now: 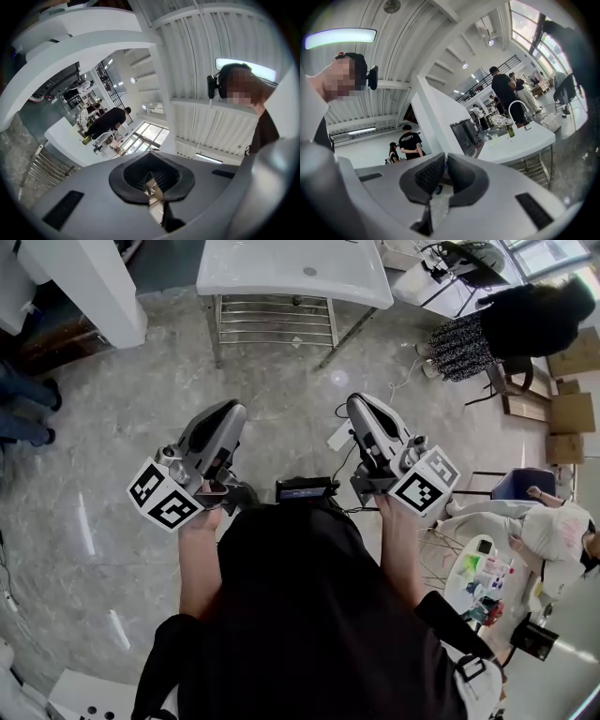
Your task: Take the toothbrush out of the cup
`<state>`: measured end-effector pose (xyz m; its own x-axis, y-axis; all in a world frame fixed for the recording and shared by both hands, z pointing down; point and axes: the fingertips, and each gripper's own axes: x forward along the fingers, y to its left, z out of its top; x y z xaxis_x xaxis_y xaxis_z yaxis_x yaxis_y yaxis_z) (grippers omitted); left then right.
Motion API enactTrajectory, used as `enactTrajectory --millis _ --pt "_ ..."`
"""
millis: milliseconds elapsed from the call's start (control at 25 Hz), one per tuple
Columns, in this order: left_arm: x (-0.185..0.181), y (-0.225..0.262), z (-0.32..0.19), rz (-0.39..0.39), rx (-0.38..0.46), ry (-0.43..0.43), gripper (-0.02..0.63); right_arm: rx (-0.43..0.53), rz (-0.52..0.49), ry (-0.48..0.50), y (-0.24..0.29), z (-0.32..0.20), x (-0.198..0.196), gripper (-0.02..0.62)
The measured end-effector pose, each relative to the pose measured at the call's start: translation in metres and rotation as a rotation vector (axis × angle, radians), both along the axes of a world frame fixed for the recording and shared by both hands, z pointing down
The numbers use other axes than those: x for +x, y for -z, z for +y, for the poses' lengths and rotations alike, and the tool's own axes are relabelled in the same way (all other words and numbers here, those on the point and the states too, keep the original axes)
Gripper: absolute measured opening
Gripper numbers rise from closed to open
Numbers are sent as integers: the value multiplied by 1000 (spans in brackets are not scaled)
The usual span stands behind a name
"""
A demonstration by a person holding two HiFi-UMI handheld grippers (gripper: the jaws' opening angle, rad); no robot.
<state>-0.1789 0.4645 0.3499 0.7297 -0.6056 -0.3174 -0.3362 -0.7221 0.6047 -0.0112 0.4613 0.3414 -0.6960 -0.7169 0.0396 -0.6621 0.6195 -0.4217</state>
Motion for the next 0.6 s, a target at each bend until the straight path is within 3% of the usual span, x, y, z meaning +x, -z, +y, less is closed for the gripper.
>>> enactTrajectory --millis 320,600 --pt "2 -2 -10 0 -6 -3 6 -20 -13 5 -9 -13 -2 35" --pt "12 -1 -55 -54 -12 35 6 -33 -74 39 -22 -72 7 48"
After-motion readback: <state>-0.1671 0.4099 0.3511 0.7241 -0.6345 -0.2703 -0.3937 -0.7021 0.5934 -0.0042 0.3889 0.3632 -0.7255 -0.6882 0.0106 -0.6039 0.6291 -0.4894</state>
